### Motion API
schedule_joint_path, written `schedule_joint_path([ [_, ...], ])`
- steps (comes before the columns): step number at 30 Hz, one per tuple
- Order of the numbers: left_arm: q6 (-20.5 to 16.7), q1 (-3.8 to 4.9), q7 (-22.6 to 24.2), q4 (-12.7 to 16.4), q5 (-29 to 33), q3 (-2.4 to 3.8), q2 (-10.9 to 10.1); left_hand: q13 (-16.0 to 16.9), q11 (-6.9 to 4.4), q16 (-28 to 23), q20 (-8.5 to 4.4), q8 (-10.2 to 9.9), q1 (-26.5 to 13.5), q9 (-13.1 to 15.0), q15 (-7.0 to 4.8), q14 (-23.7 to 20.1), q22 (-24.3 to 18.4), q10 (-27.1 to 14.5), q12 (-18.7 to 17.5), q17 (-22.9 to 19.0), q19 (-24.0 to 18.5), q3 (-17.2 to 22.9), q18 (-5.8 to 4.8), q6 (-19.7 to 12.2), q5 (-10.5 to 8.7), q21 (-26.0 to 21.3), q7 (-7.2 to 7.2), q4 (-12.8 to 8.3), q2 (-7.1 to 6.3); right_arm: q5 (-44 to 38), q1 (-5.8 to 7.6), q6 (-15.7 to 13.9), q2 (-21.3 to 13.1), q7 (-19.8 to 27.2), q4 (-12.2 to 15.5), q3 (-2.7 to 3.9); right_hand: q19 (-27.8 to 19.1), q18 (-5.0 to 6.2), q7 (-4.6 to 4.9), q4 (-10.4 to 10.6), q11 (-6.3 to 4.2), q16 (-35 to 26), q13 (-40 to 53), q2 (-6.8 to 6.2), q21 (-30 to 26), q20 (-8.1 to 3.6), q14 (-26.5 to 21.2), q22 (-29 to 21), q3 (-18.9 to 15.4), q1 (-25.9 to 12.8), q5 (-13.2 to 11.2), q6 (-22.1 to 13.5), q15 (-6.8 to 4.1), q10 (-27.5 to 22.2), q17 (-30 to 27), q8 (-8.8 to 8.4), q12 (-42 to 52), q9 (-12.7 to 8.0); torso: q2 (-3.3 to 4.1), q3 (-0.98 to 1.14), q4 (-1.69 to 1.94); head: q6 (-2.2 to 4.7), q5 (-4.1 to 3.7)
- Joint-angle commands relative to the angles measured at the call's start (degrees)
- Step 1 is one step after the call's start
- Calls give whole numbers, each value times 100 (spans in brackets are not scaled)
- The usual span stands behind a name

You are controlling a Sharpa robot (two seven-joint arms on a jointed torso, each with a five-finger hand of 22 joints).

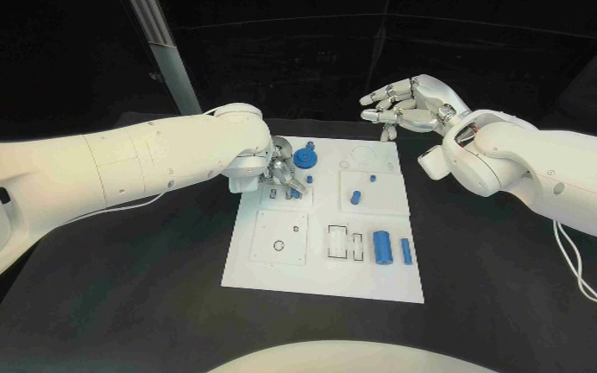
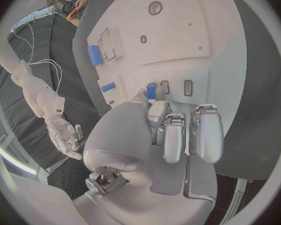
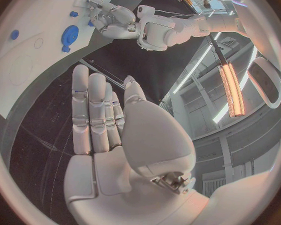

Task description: Assemble the parts on the task board

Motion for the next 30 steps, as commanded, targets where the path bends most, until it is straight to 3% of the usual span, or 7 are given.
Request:
schedule_joint_path([
  [1, -197, -7, 92, 55, -32, -5, -50, 50, 16, 18, 23, 11, -221, 53, 35, 604, 41, 39, 33, 1509, 19, 1284, -49, 23, 3, 1, 16, -960, -261, -9, 11, 41, 11, 31, -7, 3, -49, 21, -11, -12, 2, 20, -9, 1, 25, 2, -48, 8, -16, 33, 27, -44, -3, -23, 0, 21, 27, 6, -4, 1, 6, -3, 3],
  [2, -253, -7, 95, 77, -11, -5, -73, 50, 16, 18, 23, 11, -221, 53, 35, 604, 41, 39, 33, 1509, 19, 1284, -49, 23, 3, 1, 16, -960, -261, -9, 10, 44, 14, 32, -12, 3, -51, 21, -11, -10, 3, 20, -13, 0, 26, 2, -50, 10, -18, 30, 16, -45, -3, -24, -2, 24, 29, 6, -2, 2, 3, 2, 4],
  [5, -445, -7, 101, 163, 32, -5, -156, 84, 25, 18, 24, 83, -661, 209, 44, 604, 66, 87, 66, 1509, 27, 2222, -49, 30, -19, 6, 8, -1057, -591, -9, 10, 51, 23, 34, -28, 3, -52, 21, -11, -9, 3, 20, -13, 0, 26, 2, -50, 10, -18, 29, 15, -45, -3, -24, -3, 25, 29, 6, -1, 1, 7, 16, 7],
  [7, -573, -7, 105, 229, 47, -5, -218, 93, 27, 18, 24, 103, -746, 245, 43, 604, 72, 98, 75, 1509, 30, 2376, -50, 29, -24, 8, 7, -1091, -642, -9, 10, 54, 29, 37, -40, 3, -55, 20, -10, -4, 4, 22, -20, 1, 29, 2, -53, 13, -21, 25, -3, -47, -1, -26, -3, 29, 32, 6, -4, 4, 13, 14, 13],
  [15, -961, -17, 128, 459, 65, -8, -419, 106, 27, 18, 26, 158, -962, 352, 33, 604, 94, 121, 90, 1509, 39, 2771, -55, 22, -37, 14, 5, -1217, -752, -9, 9, 71, 49, 49, -74, 2, -75, 19, -6, 46, 12, 38, -59, 22, 44, 9, -65, 30, -47, -34, -188, -64, 6, -26, -9, 60, 73, 5, 2, 4, 15, 12, 59],
  [21, -1105, -46, 153, 524, 41, -11, -479, 97, 26, 18, 26, 167, -983, 366, 33, 604, 98, 118, 83, 1509, 40, 2814, -55, 24, -39, 15, 3, -1238, -770, -9, 8, 76, 47, 53, -85, 2, -78, 19, -4, 59, 14, 41, -65, 27, 46, 10, -67, 33, -54, -51, -197, -67, 8, -28, -10, 65, 80, 5, 4, 1, 30, 19, 64],
  [30, -1131, -131, 134, 555, -275, -12, -493, 80, 25, 18, 25, 172, -996, 378, 32, 604, 92, 110, 69, 1509, 38, 2852, -54, 20, -40, 11, 3, -1256, -780, -9, 7, 80, 48, 62, -97, 1, -80, 19, -3, 67, 15, 42, -68, 31, 47, 11, -68, 34, -57, -60, -199, -70, 9, -29, -10, 68, 85, 5, 6, 2, 12, 4, 82],
])
